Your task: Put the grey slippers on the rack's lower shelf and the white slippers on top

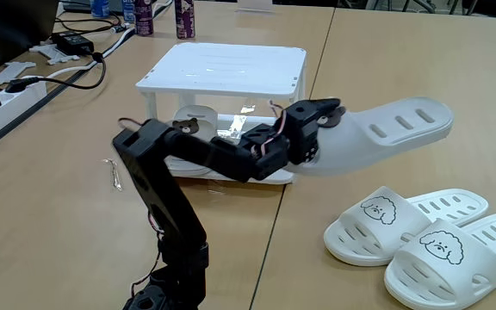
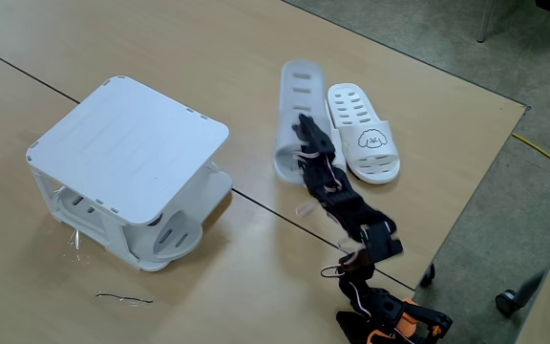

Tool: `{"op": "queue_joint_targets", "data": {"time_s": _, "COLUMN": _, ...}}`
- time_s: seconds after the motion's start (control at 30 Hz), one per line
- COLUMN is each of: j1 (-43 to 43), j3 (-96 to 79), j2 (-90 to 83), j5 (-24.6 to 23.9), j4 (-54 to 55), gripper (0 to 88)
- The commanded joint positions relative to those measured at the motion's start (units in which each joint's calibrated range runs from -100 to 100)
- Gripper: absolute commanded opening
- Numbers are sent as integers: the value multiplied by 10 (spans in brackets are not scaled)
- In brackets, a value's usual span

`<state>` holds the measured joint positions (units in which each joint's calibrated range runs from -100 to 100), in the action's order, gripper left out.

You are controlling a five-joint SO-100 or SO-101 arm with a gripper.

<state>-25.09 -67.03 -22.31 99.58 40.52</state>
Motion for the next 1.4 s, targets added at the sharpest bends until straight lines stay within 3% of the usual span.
{"op": "queue_joint_targets", "data": {"time_s": 0.0, "j1": 3, "j3": -102, "j2": -166, "j5": 4, "j4": 0, "gripper": 8}}
{"op": "queue_joint_targets", "data": {"time_s": 0.33, "j1": 91, "j3": -320, "j2": -284, "j5": 4, "j4": 4, "gripper": 7}}
{"op": "queue_joint_targets", "data": {"time_s": 0.87, "j1": 331, "j3": -320, "j2": -199, "j5": 4, "j4": 8, "gripper": 7}}
{"op": "queue_joint_targets", "data": {"time_s": 1.37, "j1": 327, "j3": 95, "j2": 119, "j5": 4, "j4": 7, "gripper": 7}}
